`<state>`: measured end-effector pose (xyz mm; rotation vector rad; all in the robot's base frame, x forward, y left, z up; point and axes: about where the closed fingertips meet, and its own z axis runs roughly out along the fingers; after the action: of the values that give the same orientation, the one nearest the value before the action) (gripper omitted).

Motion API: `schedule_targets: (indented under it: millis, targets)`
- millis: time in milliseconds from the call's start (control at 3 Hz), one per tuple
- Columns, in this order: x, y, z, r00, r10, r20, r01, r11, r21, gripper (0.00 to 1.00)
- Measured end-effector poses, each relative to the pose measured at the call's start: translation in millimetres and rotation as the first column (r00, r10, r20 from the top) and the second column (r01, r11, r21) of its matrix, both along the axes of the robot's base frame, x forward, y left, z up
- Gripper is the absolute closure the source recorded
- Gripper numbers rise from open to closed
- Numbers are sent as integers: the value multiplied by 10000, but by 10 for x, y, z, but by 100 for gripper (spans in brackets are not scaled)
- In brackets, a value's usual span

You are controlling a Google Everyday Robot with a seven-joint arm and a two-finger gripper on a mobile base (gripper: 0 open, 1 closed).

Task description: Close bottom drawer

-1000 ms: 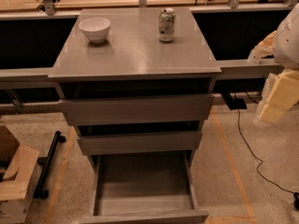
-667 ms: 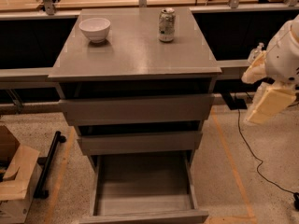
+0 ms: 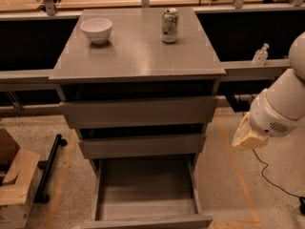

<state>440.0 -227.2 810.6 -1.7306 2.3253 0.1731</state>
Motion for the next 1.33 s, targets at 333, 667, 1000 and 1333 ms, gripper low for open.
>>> schedule_targets:
  millis: [333, 667, 1000, 1333]
  targets:
    - [1, 12, -22, 10000, 71, -53, -72, 10000, -41, 100]
    - [-99, 173, -450, 9968, 360, -708, -327, 9983, 473, 100]
    - [-298, 344, -1320, 9816, 565, -1823, -365, 9931, 1112, 100]
    - [-410, 452, -2253, 9576, 232, -2871, 280, 9845, 1731, 100]
